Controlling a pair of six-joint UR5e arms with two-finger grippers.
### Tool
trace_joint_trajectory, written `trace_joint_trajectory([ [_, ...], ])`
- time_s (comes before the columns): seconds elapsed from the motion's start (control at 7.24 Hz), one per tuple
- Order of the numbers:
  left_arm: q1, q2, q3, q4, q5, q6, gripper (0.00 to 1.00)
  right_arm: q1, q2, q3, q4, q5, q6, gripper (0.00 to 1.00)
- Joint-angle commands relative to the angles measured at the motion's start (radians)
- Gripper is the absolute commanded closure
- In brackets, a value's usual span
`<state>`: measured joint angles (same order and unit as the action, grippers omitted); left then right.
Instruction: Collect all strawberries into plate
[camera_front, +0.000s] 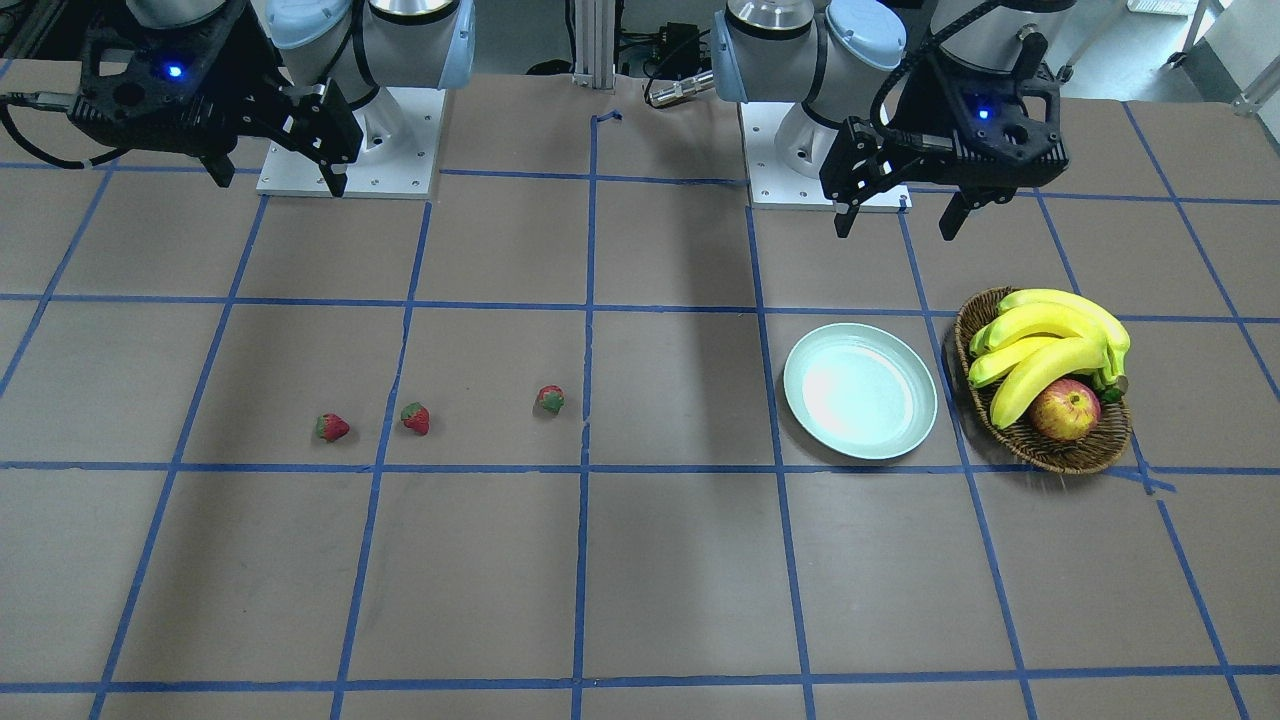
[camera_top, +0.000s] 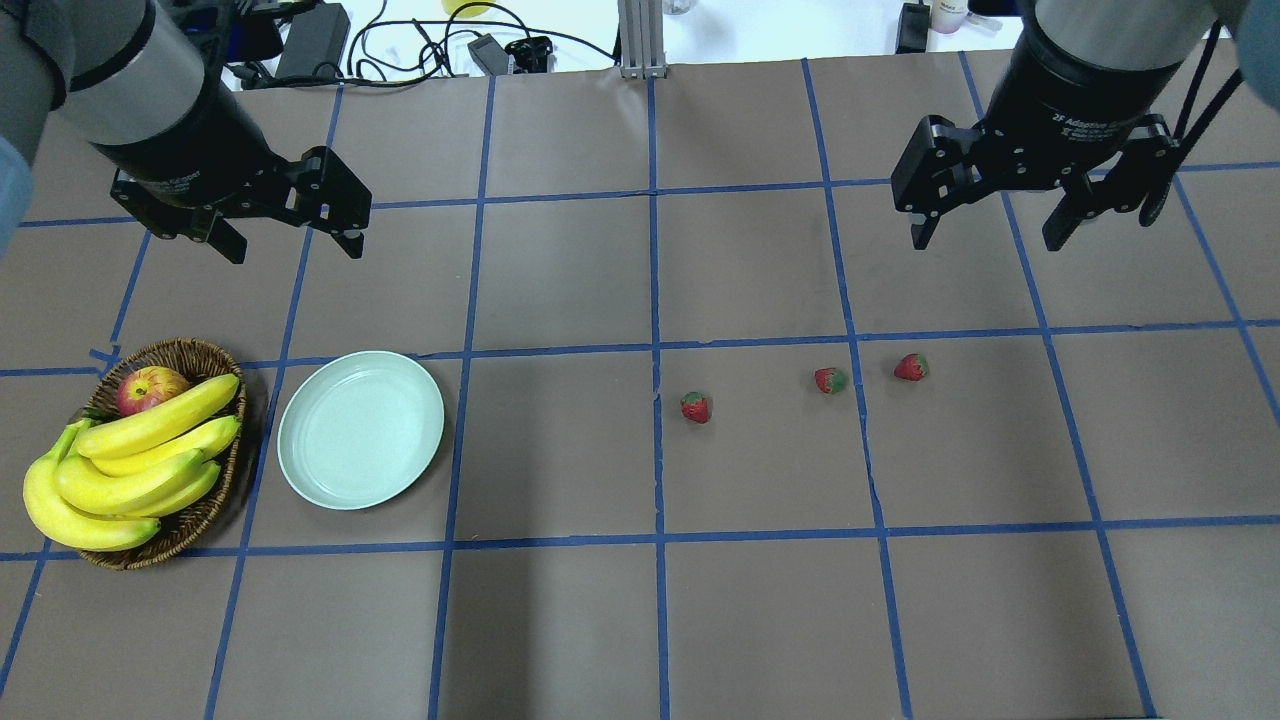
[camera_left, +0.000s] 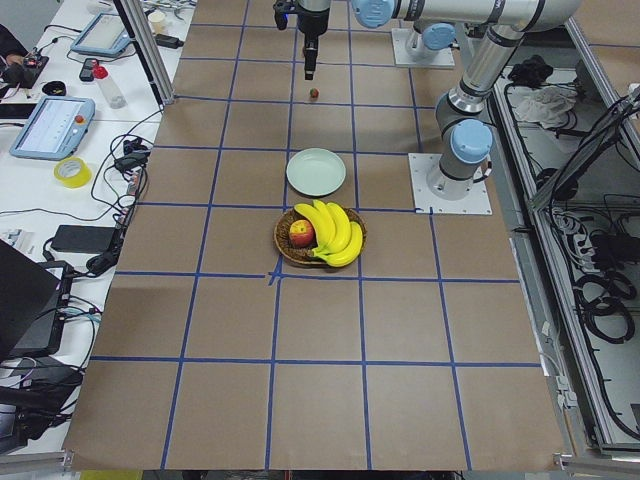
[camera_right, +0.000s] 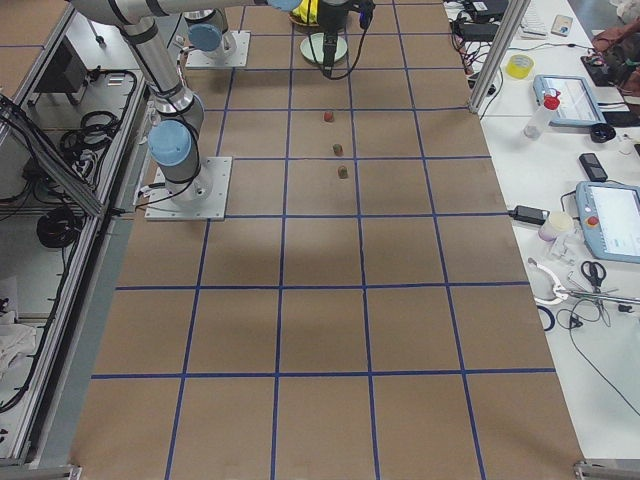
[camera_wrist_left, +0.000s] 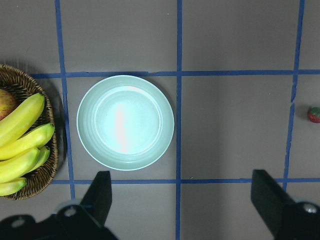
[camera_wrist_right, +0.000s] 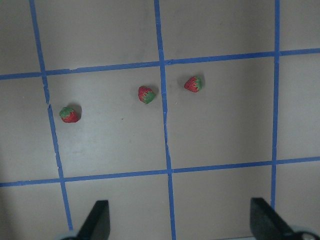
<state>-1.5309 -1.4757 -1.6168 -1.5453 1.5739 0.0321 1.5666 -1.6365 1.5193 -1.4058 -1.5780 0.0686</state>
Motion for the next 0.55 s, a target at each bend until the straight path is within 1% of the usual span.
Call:
trace_joint_trajectory([
  [0.0,0.000,0.000,0.000,0.001,-0.002,-0.001,0.00,0.001,0.000,-0.001,-0.001,0.004,0.010,0.00],
  [0.14,0.002,-0.001,0.002,0.002,0.000,0.000,0.00,0.000,-0.002,-0.004,-0.001,0.031,0.011,0.00],
  [0.41,0.000,0.000,0.002,0.002,0.000,0.000,0.00,0.000,0.000,-0.002,-0.001,0.035,0.011,0.00],
])
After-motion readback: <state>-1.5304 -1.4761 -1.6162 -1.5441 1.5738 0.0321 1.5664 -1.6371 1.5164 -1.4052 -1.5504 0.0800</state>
